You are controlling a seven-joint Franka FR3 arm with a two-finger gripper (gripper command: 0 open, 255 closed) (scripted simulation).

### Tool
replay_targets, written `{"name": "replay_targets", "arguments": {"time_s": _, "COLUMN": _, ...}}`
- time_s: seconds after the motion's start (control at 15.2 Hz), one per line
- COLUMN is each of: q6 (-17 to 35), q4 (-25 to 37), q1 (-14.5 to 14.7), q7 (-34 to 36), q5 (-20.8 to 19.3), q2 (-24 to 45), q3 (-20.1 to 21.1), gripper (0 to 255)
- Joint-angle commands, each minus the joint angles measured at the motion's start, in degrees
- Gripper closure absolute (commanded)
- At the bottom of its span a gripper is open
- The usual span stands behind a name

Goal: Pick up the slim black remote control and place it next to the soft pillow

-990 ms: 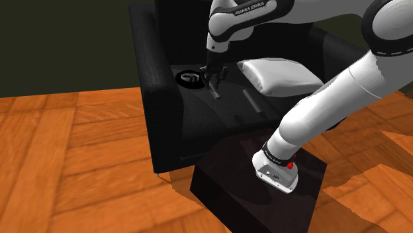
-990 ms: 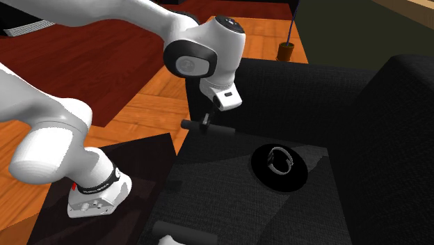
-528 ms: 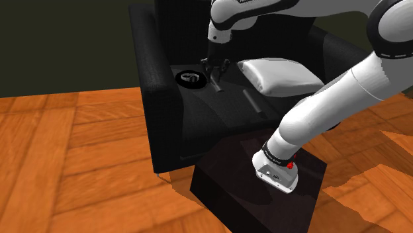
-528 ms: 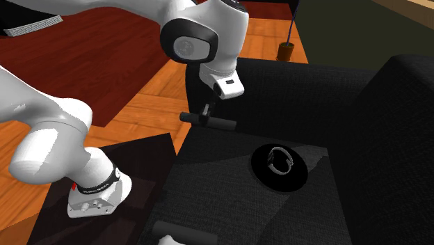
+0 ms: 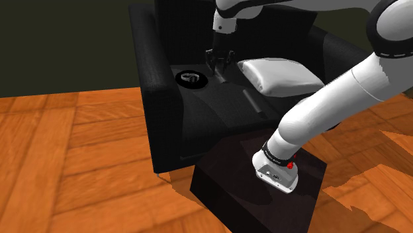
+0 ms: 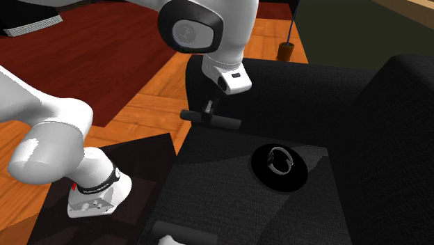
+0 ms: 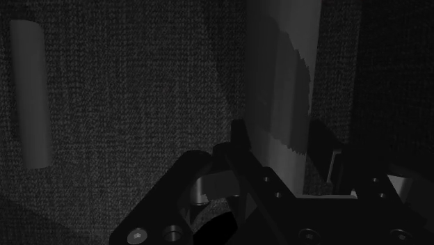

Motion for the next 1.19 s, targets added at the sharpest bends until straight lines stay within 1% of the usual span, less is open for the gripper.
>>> {"name": "replay_targets", "arguments": {"time_s": 0.0, "q6": -0.4, "q4": 1.3, "q1": -1.2, "q7": -2.5, "q5": -1.1, "q2": 1.2, "q3": -1.7, "gripper": 255}}
{"name": "replay_targets", "arguments": {"time_s": 0.33, "q6": -1.1, "q4": 5.7, "q1": -4.2, "q7": -8.8, "q5": -3.3, "q2": 5.4, "q3": -5.9, "gripper": 255}}
{"name": "replay_targets", "arguments": {"time_s": 0.59, "q6": -1.7, "q4": 10.4, "q1": -6.4, "q7": -13.9, "q5": -4.5, "q2": 9.7, "q3": -9.1, "gripper": 255}}
{"name": "replay_targets", "arguments": {"time_s": 1.12, "q6": -4.0, "q4": 22.9, "q1": -11.0, "q7": -24.0, "q5": -4.8, "q2": 20.5, "q3": -14.4, "gripper": 255}}
